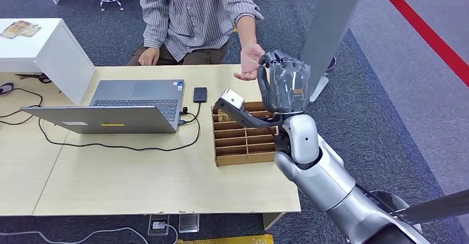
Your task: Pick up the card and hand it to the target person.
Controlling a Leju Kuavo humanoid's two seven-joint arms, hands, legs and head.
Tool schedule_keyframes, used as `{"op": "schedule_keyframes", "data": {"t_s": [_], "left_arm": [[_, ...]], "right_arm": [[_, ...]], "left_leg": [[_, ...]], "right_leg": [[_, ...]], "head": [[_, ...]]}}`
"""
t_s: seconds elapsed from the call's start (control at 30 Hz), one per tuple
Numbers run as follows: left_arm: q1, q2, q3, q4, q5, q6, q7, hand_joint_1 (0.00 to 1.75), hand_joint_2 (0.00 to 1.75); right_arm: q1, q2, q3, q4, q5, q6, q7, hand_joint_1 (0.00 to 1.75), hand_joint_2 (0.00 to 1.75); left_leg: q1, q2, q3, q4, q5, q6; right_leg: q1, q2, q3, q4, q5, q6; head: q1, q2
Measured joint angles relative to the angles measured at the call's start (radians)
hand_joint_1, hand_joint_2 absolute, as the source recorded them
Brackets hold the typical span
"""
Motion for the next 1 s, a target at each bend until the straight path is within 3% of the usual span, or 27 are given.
{"op": "schedule_keyframes", "data": {"t_s": [0.3,0.43,0.57,0.9,1.0], "left_arm": [[-0.001,-0.002,-0.001,0.0,0.0,0.0,-0.003,0.0,1.75],[0.0,-0.002,-0.001,0.0,0.0,-0.01,0.006,0.0,1.75],[0.002,-0.002,-0.007,0.0,-0.003,-0.029,0.019,0.0,0.0],[0.005,-0.002,-0.016,0.0,0.013,-0.008,0.024,0.0,0.0],[0.006,-0.002,-0.016,0.0,0.016,-0.003,0.024,0.0,0.0]], "right_arm": [[0.01,0.013,-0.028,0.043,0.024,-0.007,-0.002,1.48,1.75],[0.012,0.021,-0.031,0.055,0.025,-0.008,-0.003,0.0,1.75],[0.012,0.027,-0.033,0.066,0.027,-0.012,-0.003,0.0,1.75],[0.013,0.041,-0.034,0.094,0.01,-0.024,-0.009,0.0,1.75],[0.015,0.041,-0.034,0.096,-0.063,-0.044,-0.041,0.0,1.75]], "left_leg": [[0.0,0.0,0.0,0.0,0.0,0.0],[0.0,0.0,0.0,0.0,0.0,0.0],[0.0,0.0,0.0,0.0,0.0,0.0],[0.0,0.0,0.0,0.0,0.0,0.0],[0.0,0.0,0.0,0.0,0.0,0.0]], "right_leg": [[0.0,0.0,0.0,0.0,0.0,0.0],[0.0,0.0,0.0,0.0,0.0,0.0],[0.0,0.0,0.0,0.0,0.0,0.0],[0.0,0.0,0.0,0.0,0.0,0.0],[0.0,0.0,0.0,0.0,0.0,0.0]], "head": [[-0.001,0.0],[0.0,0.0],[0.0,0.0],[-0.001,0.0],[-0.001,0.0]]}}
